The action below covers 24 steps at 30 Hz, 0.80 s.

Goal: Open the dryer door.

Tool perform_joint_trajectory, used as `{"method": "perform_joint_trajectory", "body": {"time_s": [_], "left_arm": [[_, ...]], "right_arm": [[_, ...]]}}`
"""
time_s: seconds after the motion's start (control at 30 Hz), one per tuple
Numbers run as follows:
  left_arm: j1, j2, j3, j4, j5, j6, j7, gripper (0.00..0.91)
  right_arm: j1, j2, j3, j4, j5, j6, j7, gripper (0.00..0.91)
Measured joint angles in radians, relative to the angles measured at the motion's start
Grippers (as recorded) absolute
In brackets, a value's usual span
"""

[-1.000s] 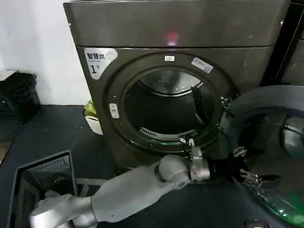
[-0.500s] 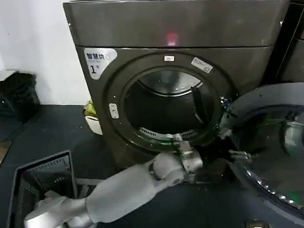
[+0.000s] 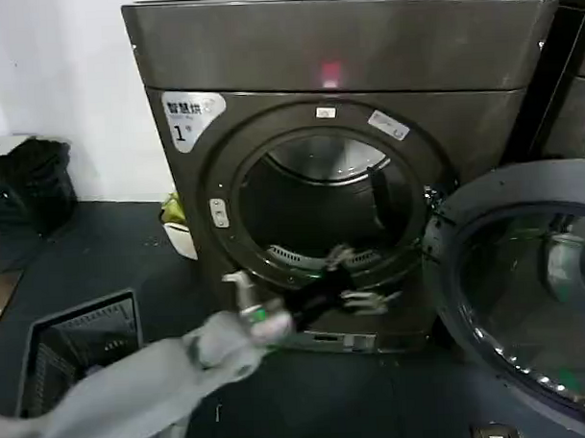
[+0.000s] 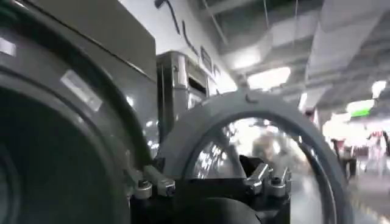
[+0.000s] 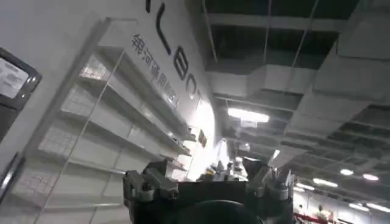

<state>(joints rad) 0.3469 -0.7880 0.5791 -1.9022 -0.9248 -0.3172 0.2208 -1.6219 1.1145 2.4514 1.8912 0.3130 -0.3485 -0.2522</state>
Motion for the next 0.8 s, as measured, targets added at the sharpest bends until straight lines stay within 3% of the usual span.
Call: {"method": "perform_joint_trajectory", "body": {"time_s": [0.2,0.4,0.63,0.8], "left_arm": [[0.068,0.247,-0.038,-0.086,-0.008,0.020,0.035,0.907],[0.186,0.482,-0.119,-0.093,0.039,0.110,0.140,0.907],[0.289,0.694,-0.206,-0.113,0.125,0.219,0.146,0.907],[0.341,0.841,-0.215,-0.096,0.224,0.244,0.189,0.907]], "right_arm": [[0.012,-0.013,-0.003,-0.003,-0.022,0.013,0.000,0.907],[0.020,-0.031,-0.010,-0.022,-0.041,0.028,-0.003,0.907],[0.040,-0.054,-0.040,-0.047,-0.049,0.037,-0.006,0.907],[0.054,-0.056,-0.069,-0.055,-0.052,0.043,-0.008,0.907]]}}
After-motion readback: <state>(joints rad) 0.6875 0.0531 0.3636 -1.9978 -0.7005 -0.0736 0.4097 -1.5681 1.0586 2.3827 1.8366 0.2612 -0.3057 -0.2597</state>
